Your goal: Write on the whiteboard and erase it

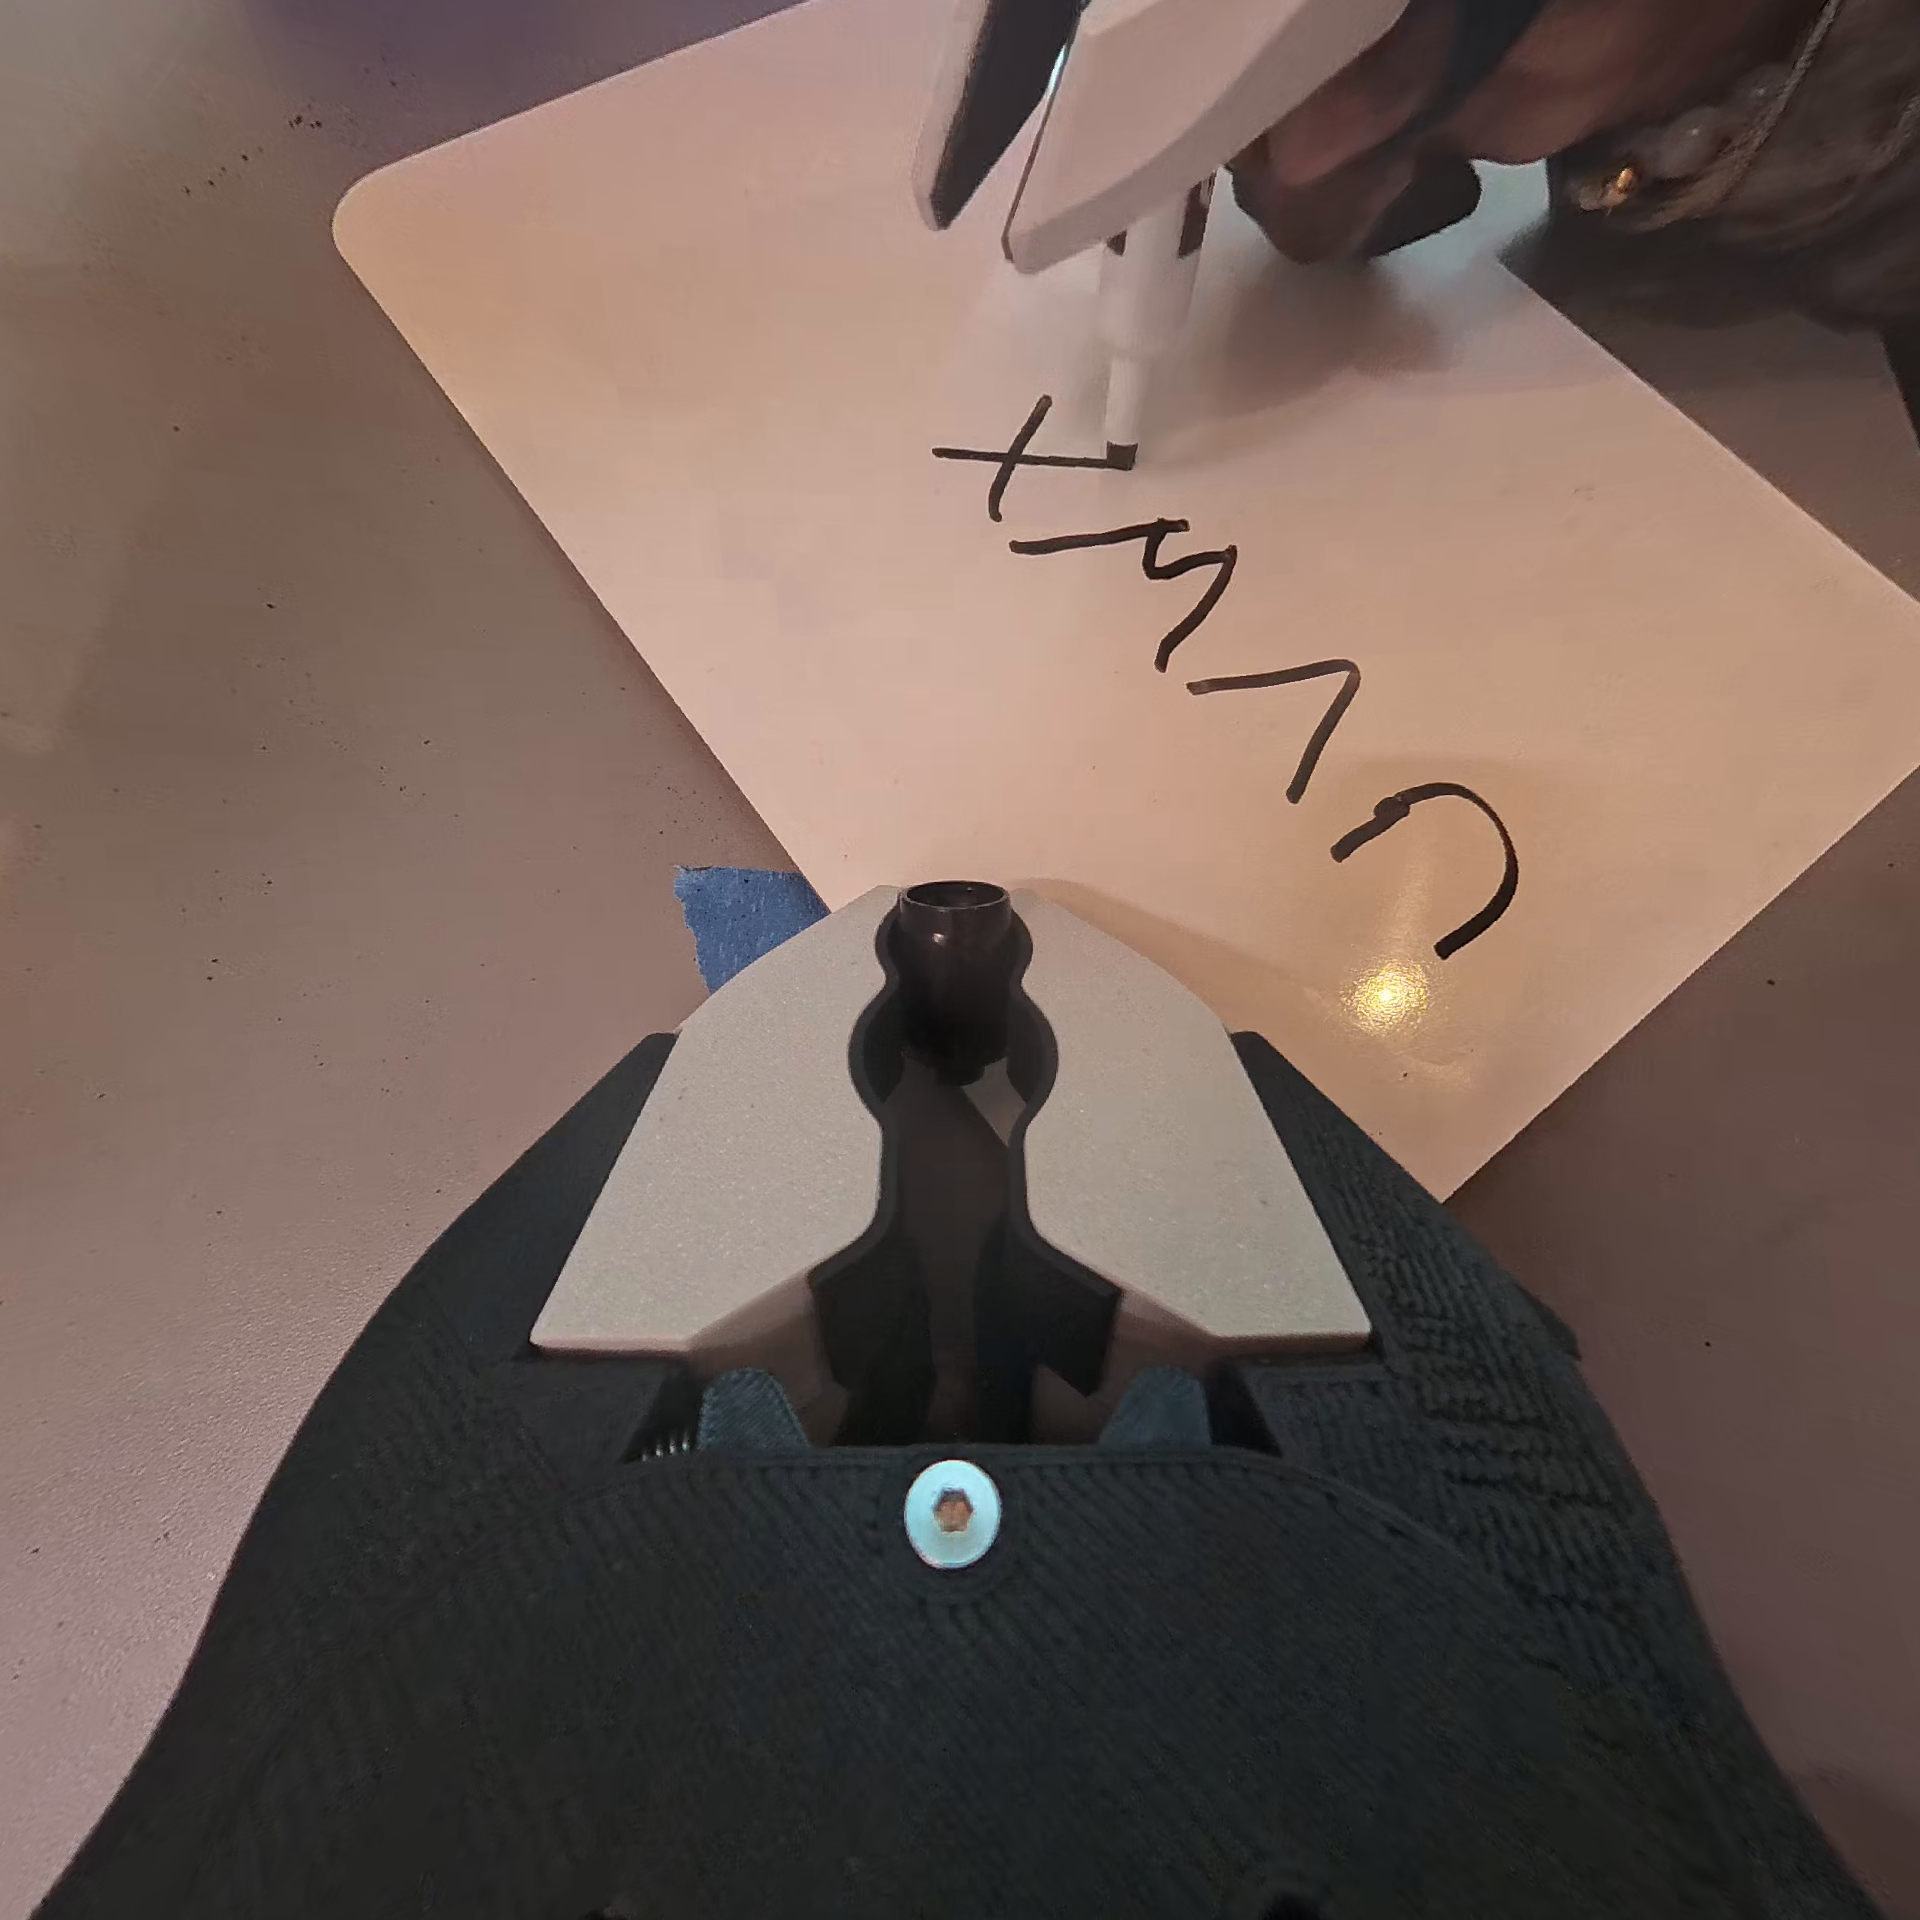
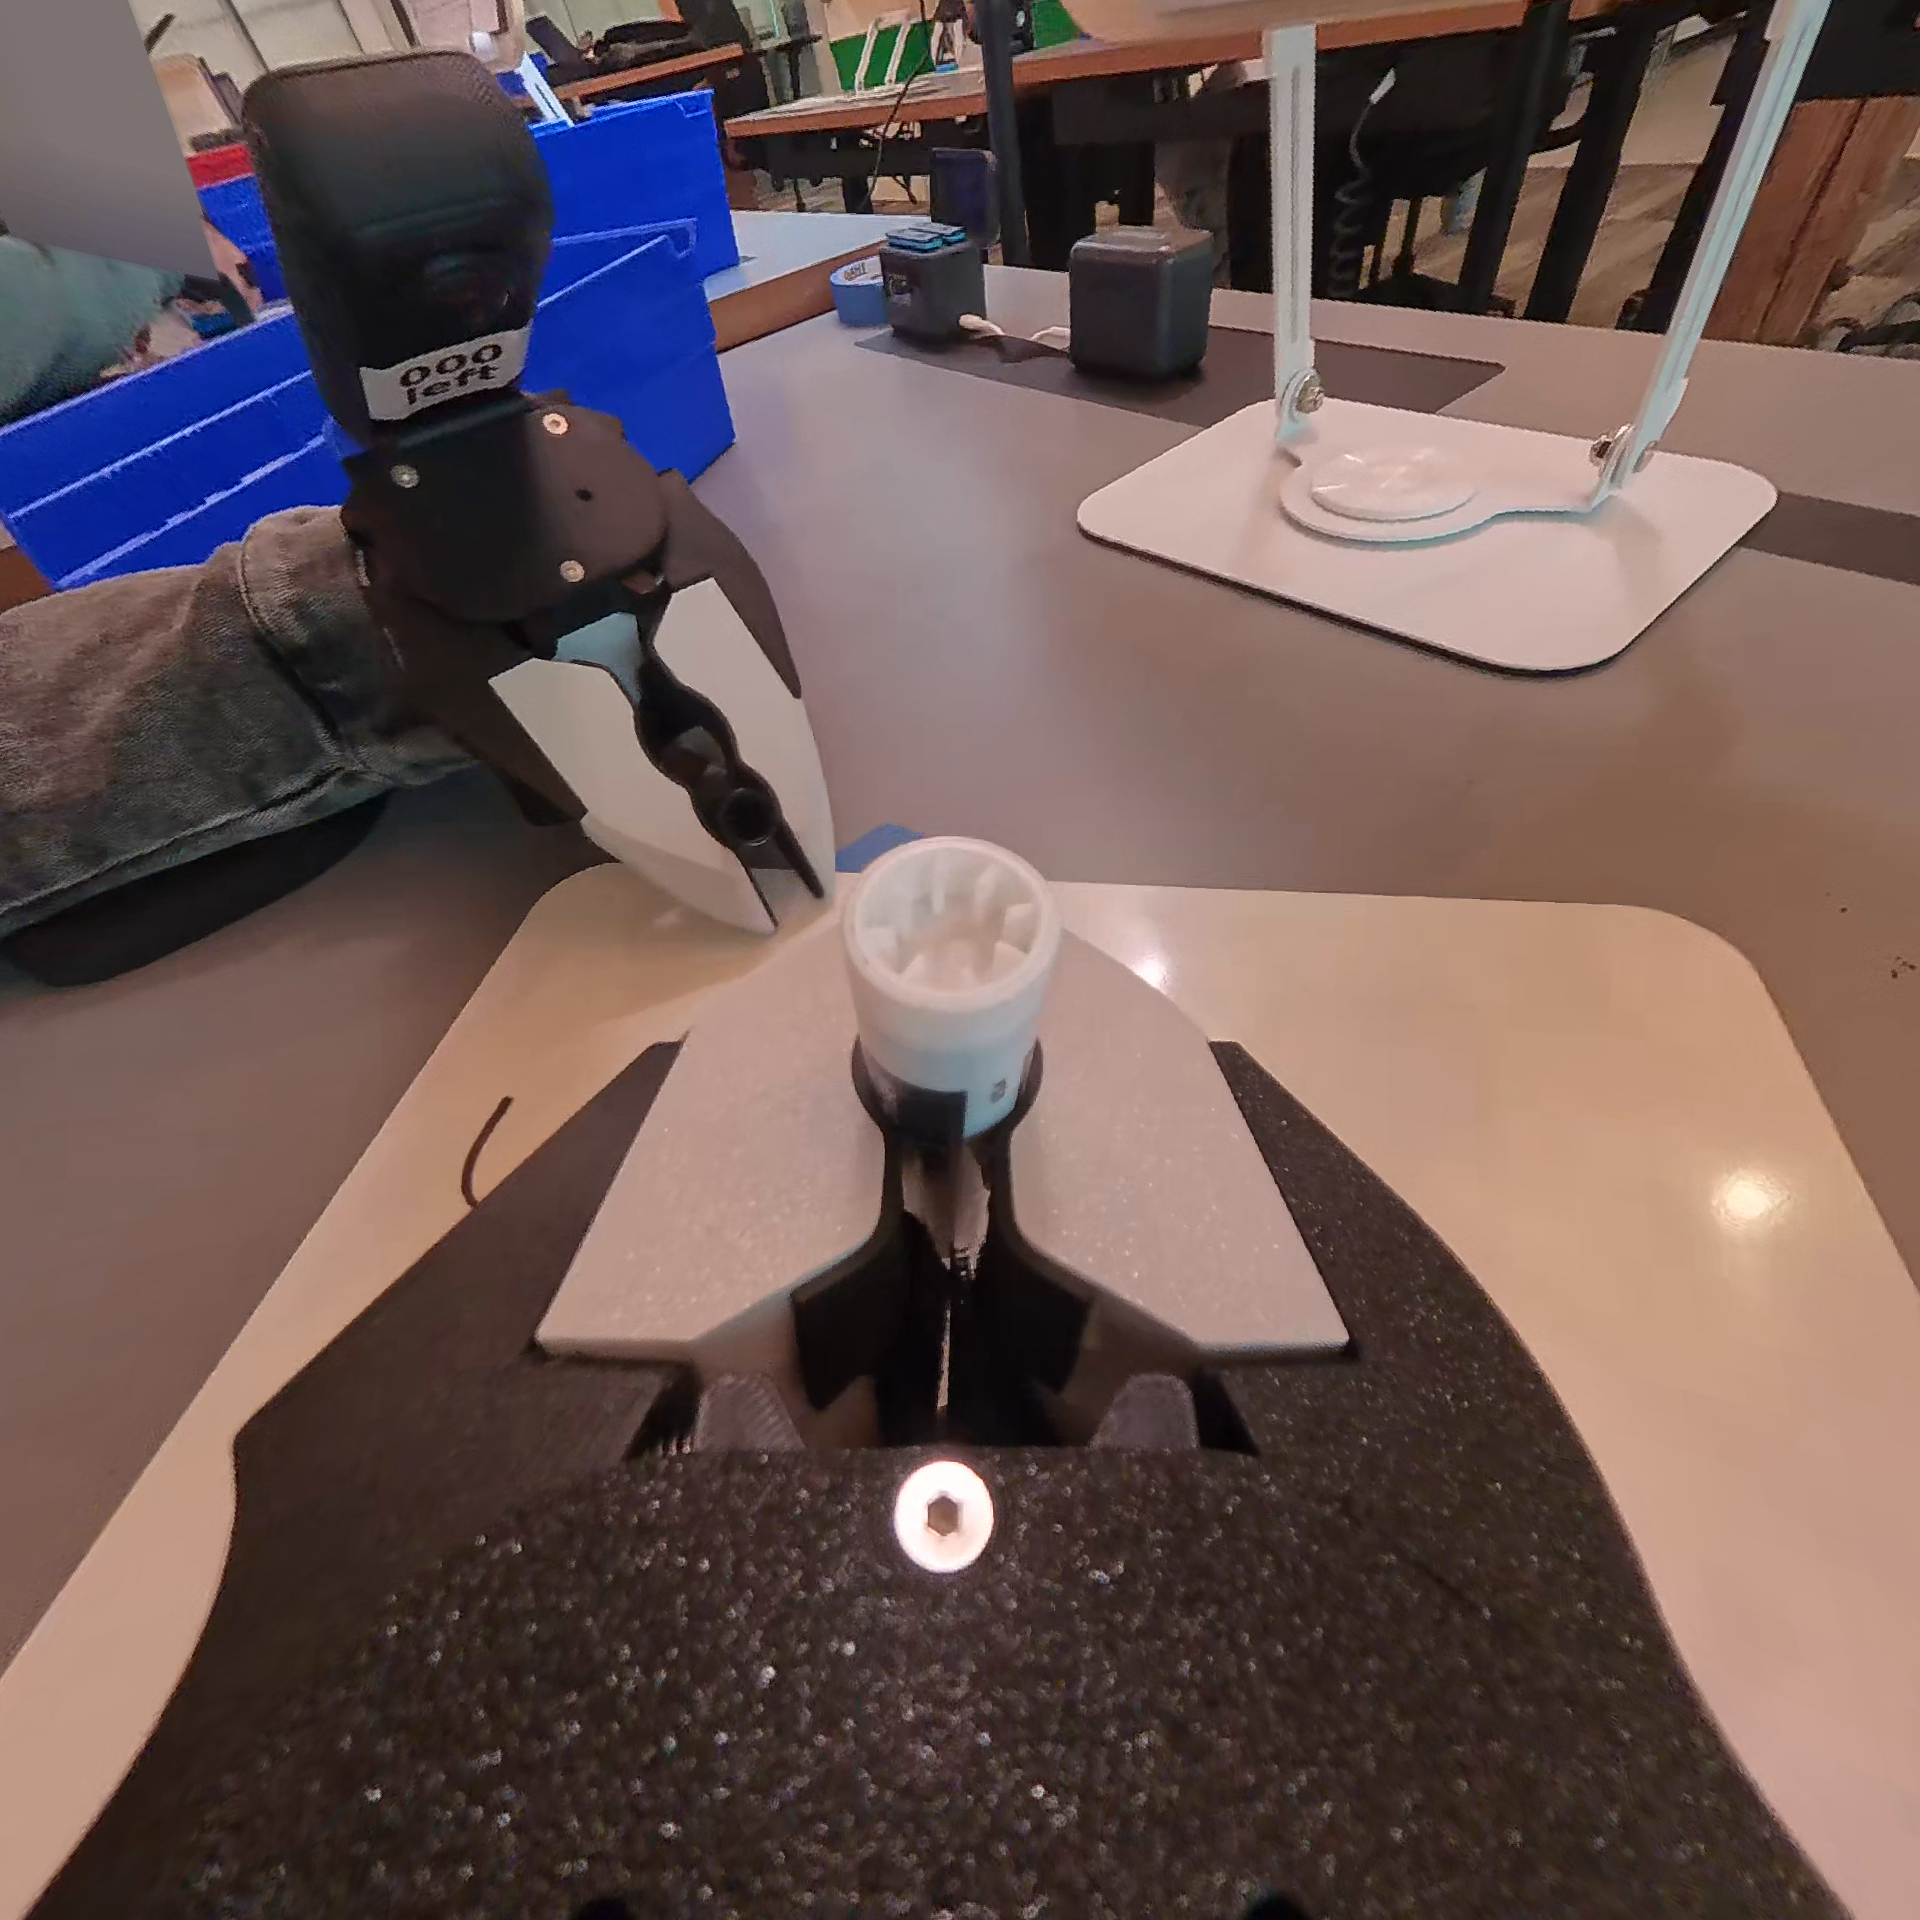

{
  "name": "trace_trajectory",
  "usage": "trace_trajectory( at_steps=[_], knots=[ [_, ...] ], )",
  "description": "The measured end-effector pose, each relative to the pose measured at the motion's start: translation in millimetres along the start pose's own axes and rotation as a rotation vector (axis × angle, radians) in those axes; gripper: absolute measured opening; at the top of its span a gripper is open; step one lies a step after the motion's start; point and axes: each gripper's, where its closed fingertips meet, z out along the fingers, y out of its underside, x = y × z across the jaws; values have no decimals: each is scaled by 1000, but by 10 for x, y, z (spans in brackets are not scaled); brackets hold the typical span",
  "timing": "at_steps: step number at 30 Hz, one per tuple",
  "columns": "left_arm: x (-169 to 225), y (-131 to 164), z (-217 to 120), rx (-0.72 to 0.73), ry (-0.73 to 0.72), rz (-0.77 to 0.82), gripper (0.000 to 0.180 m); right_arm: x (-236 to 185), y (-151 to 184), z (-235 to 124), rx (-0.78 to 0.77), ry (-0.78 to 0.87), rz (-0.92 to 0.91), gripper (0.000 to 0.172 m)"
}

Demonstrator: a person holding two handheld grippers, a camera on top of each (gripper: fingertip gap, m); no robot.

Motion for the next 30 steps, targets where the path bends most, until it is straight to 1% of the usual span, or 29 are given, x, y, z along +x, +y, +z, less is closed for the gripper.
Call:
trace_trajectory(
  at_steps=[2,4,8,14,19,27,30],
  knots=[
    [0,0,0,0,-1,1,15,51,-64,-2,40,7,16,12],
    [-1,0,0,0,-2,2,15,205,-153,-9,78,37,34,12],
    [1,-1,-1,0,1,0,15,534,-223,37,70,109,6,12],
    [4,0,-1,0,4,1,15,681,-229,160,55,122,-6,12],
    [4,-1,-1,0,3,2,15,674,-162,156,24,127,-11,12],
    [4,-1,0,0,1,4,15,387,-30,-121,23,118,-8,11],
    [3,-1,0,0,0,6,15,380,-53,-118,37,117,-8,11]
  ],
)
